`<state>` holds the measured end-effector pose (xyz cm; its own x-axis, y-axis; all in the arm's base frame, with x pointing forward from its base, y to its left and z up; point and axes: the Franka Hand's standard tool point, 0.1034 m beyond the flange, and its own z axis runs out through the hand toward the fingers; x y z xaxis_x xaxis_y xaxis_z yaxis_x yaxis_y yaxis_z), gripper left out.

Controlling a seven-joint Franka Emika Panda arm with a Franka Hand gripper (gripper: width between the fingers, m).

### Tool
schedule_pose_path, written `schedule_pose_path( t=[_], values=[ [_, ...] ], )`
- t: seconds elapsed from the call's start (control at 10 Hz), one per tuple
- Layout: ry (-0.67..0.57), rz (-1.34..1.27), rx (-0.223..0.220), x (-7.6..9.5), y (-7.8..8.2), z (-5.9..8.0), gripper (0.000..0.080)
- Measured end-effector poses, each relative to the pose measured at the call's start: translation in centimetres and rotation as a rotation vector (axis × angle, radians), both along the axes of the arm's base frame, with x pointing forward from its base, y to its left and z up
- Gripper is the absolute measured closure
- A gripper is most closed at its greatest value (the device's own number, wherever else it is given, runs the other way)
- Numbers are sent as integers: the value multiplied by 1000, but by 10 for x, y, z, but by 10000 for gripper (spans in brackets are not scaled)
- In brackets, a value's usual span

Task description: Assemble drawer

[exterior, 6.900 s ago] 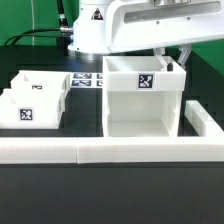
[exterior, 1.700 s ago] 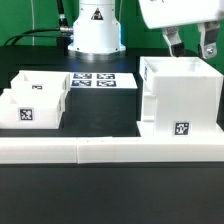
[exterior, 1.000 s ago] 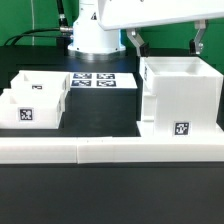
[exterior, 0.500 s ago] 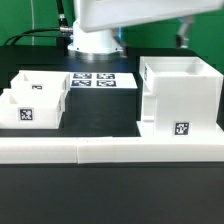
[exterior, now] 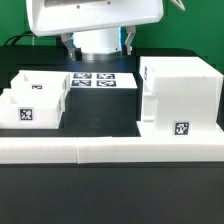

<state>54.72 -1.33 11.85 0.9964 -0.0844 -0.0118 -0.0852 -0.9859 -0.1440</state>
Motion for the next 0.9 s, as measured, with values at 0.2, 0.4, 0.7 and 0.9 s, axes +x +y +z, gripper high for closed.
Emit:
schedule_pose_path(
  t=[0.2, 0.4, 0.7, 0.9],
  values=[
    [-1, 3, 0, 0, 1, 0, 150],
    [1, 9, -8, -1, -3, -2, 150],
    [-8, 34, -75, -26, -38, -28, 150],
    [-27, 94, -100, -34, -59, -45, 150]
  ],
)
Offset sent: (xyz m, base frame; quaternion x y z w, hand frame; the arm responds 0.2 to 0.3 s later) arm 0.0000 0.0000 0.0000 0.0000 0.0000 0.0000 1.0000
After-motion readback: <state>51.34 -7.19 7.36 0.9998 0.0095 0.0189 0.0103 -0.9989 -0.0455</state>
